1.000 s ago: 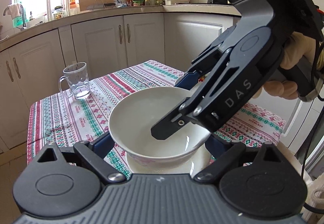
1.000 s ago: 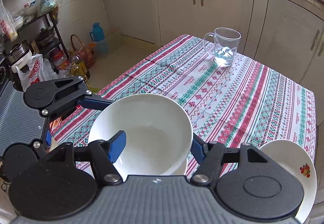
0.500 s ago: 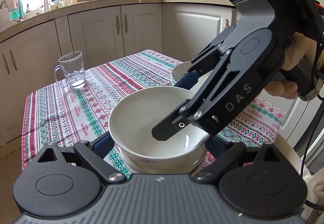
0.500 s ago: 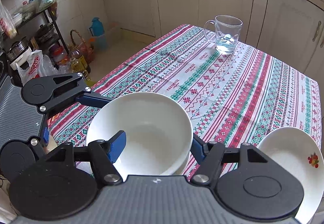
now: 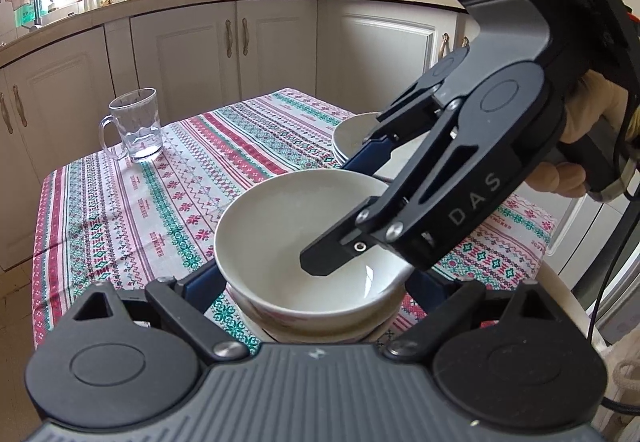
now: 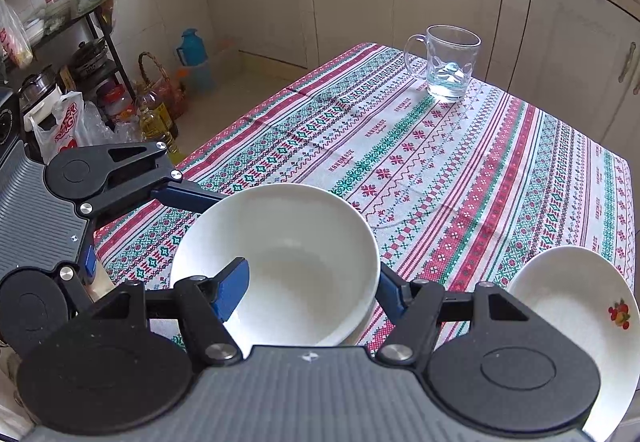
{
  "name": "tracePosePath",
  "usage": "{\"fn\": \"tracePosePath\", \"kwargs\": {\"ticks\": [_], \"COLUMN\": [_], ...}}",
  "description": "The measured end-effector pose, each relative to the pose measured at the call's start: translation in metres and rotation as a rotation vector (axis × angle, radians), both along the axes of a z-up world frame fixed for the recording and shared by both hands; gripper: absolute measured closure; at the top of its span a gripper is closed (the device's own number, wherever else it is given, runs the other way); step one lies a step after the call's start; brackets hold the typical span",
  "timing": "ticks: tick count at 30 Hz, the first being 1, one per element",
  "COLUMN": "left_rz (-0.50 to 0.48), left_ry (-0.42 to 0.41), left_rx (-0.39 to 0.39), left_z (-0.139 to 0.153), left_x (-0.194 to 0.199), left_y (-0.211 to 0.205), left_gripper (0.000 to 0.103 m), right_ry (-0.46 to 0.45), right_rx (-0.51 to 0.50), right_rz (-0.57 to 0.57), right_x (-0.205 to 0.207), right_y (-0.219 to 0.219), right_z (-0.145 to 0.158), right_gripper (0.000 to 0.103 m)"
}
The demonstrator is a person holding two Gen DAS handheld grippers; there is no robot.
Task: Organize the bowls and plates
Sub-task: 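Lower the bowl onto the stacked bowls and open the right gripper, then bring the left gripper to one side of the bowl stack while the right gripper takes the other side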
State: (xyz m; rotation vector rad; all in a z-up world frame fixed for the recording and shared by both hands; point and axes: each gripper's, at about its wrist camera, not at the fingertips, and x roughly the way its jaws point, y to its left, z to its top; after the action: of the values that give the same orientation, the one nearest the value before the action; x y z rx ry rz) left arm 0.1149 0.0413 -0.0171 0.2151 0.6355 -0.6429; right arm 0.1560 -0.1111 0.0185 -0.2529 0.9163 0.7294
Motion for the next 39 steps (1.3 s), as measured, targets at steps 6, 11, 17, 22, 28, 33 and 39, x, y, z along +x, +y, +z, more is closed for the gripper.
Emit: {"fn": "tracePosePath", "kwargs": {"ticks": [6, 11, 17, 22, 28, 33, 39], "left_rz": [-0.005, -0.013, -0.019, -0.015, -0.018, -0.017, -0.007], "left_ry": [0.006, 0.003, -0.021, -0.019, -0.021, -0.034, -0.005], "left_rx": [0.002, 0.005, 0.014, 0.036, 0.053, 0.076, 0.096], "left_z": [-0.002, -0.003, -0.002, -0.003, -0.002, -0.001, -0.008], "left_x": [0.004, 0.005, 0.000, -0.005, -0.015, -0.022, -0.026], "left_y": [0.000, 0.000, 0.002, 0.007, 0.015, 0.019, 0.024], "left_gripper": [0.007, 0.006, 0.004, 0.004, 0.004, 0.004, 0.004], "right_ry": [0.000, -0.003, -0.033, -0.068, -0.090, -0.127, -0.205], "right_rx": [0.000, 0.003, 0.021, 0.023, 0.002, -0.001, 0.001], "right_rz": [-0.002, -0.006, -0.007, -0.015, -0.025, -0.025, 0.009], "right_x": [0.000, 0.000, -0.006, -0.013, -0.021, -0.034, -0.061], "right_y": [-0.001, -0.002, -0.004, -0.006, -0.009, -0.013, -0.022], "right_z": [-0.002, -0.003, 0.000, 0.003, 0.002, 0.006, 0.011], "right_gripper": [0.030, 0.029, 0.008, 0.000, 0.000, 0.000, 0.000]}}
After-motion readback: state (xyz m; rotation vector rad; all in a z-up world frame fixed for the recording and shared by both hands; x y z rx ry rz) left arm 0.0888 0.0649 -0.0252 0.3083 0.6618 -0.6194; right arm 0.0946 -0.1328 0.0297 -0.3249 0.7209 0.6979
